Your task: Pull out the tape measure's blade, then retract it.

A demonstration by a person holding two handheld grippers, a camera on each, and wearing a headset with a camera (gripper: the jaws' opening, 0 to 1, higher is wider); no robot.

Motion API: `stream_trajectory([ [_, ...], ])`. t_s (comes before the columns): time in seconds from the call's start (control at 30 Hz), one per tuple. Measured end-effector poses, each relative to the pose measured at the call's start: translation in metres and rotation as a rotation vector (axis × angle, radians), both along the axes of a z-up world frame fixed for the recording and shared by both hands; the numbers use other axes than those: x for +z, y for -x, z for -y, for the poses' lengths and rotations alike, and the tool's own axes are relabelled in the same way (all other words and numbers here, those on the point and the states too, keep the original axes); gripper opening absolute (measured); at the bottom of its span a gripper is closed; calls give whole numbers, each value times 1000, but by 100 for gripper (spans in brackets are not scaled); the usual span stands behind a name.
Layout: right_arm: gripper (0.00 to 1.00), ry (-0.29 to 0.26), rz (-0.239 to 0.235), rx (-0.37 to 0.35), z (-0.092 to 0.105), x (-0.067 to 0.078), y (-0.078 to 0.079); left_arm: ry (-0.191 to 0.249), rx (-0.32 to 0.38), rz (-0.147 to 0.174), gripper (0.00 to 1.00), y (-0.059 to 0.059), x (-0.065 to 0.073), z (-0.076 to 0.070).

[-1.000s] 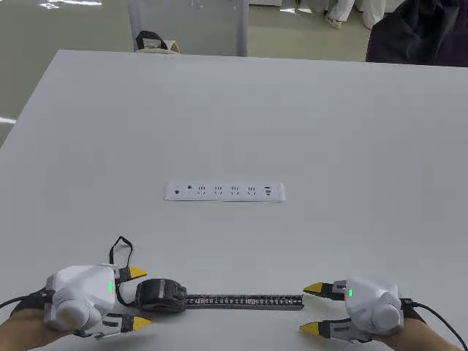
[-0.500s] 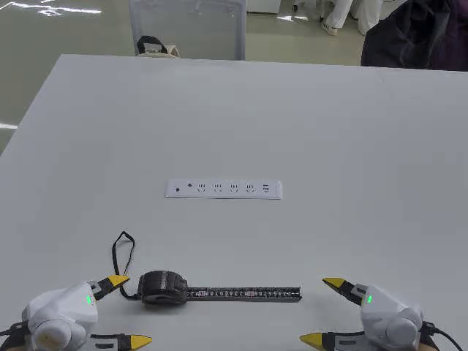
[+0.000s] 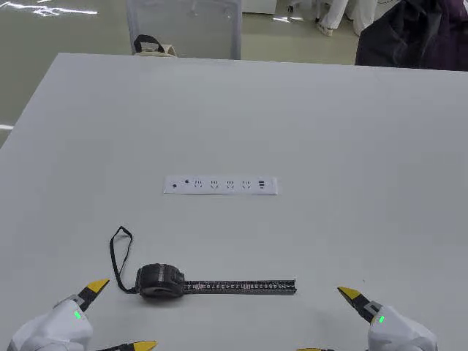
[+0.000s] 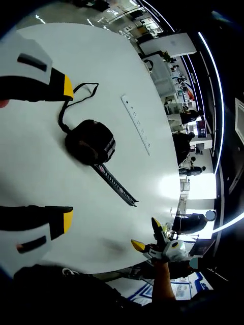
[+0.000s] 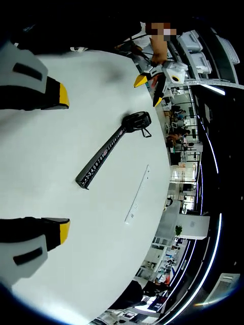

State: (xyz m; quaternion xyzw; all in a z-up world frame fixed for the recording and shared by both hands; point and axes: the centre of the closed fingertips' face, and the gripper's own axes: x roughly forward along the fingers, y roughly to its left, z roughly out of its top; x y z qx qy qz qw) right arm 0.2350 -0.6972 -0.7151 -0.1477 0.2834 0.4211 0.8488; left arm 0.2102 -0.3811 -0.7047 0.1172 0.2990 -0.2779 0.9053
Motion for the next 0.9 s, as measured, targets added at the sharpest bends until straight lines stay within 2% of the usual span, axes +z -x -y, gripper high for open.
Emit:
stream_trajectory([
  [0.17, 91, -22, 6, -27, -5, 7, 10, 12, 24, 18, 87, 11, 10, 7],
  [0.4, 93, -39, 29, -54, -8, 21, 22, 9, 73, 18, 93, 25, 9, 1],
  [0.5, 93, -47, 32, -72, -7, 23, 27, 8, 89, 22, 94, 29, 12, 1],
  [0.6, 93, -52, 30, -87, -8, 23, 32, 27, 110, 18, 96, 31, 16, 4],
  [0.8, 93, -64, 30, -114, -10, 24, 39, 20, 145, 36, 98, 34, 21, 8],
  [0.9, 93, -70, 36, -130, -11, 25, 41, 34, 191, 61, 99, 31, 24, 10],
])
